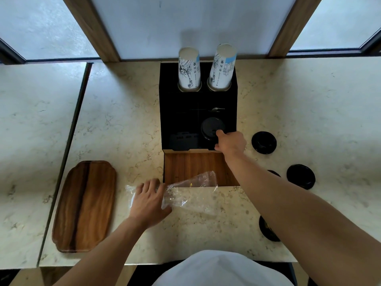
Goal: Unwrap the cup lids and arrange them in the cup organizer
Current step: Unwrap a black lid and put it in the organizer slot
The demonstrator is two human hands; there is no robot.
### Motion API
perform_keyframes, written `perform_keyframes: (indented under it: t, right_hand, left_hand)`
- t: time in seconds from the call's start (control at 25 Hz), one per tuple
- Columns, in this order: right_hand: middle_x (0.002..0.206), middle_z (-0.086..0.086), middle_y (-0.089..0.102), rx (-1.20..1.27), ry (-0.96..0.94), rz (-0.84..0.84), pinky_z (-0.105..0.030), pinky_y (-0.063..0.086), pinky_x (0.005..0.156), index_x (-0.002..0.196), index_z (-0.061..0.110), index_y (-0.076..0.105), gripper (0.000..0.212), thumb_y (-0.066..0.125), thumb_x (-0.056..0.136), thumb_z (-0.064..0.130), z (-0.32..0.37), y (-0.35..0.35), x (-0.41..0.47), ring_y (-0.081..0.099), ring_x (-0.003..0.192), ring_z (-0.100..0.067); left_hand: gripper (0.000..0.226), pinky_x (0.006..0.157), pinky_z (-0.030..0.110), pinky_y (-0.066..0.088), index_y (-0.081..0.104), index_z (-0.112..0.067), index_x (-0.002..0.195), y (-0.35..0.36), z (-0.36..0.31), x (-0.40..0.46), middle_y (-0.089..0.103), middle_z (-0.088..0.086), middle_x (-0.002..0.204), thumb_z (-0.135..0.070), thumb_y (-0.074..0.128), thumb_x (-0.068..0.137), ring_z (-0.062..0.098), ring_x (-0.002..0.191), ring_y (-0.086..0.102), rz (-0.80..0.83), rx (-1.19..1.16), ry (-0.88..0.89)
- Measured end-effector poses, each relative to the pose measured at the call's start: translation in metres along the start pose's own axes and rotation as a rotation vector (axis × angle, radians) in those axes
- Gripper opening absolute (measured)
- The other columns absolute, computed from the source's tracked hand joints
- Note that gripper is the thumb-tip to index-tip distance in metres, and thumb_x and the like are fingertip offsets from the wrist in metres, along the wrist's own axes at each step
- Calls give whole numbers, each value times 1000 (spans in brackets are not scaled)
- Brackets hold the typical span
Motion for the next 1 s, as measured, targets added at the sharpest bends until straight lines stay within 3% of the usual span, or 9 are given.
perform_keyframes:
  t: [0.08,0.16,0.2,0.28,0.52,0.84,1.0]
  right_hand:
    - [69,-9,74,-28,-13,8,-33,61,70,71,11,63,33,63,94,35,0,1,0,75,65,-21]
    - [87,-11,75,-58,-63,11,-39,63,74,103,9,65,27,65,93,34,4,1,-1,75,75,-26]
    - [97,-12,73,-61,-91,11,-41,63,75,121,11,59,36,65,93,32,8,1,-3,75,79,-26]
    - [104,-11,70,-44,-144,21,-44,64,71,136,20,47,45,63,95,24,14,1,-6,74,79,-25]
    - [98,-12,68,-99,-242,72,-48,63,70,142,27,43,45,51,99,18,22,5,-5,72,80,-29]
    - [123,-11,59,-167,-326,73,-45,62,78,149,30,36,53,49,101,13,29,-2,-10,69,92,-28]
    - [135,-7,47,-278,-495,73,-37,62,77,136,30,52,40,49,102,10,35,-2,-17,66,92,-24]
  left_hand:
    - [77,101,48,41,56,-18,128,0,0,0,54,11,125,-68,58,69,34,113,52,1,0,-3]
    - [78,102,48,41,56,-18,128,0,0,0,54,11,126,-68,59,69,34,114,52,5,-1,-8]
    - [78,102,48,41,56,-18,129,0,0,0,54,11,126,-68,60,69,34,114,52,7,-3,-9]
    - [78,101,48,42,56,-18,129,-1,-1,0,54,11,126,-68,60,69,34,114,52,8,-9,-7]
    - [77,102,49,42,56,-18,128,-2,-1,0,55,11,126,-67,61,70,34,114,52,3,-9,-9]
    - [76,101,48,42,56,-19,128,-1,-1,0,55,10,125,-68,60,70,34,113,52,6,1,-10]
    - [76,101,48,42,56,-19,128,-1,-1,0,55,10,126,-67,61,69,33,114,52,10,-7,-15]
Point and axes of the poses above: each hand's wrist, its own x-axis towards the middle knuckle, its own y-axis out of the palm, z = x × y, the point moved 7 cm from there along x, towards the middle knuckle
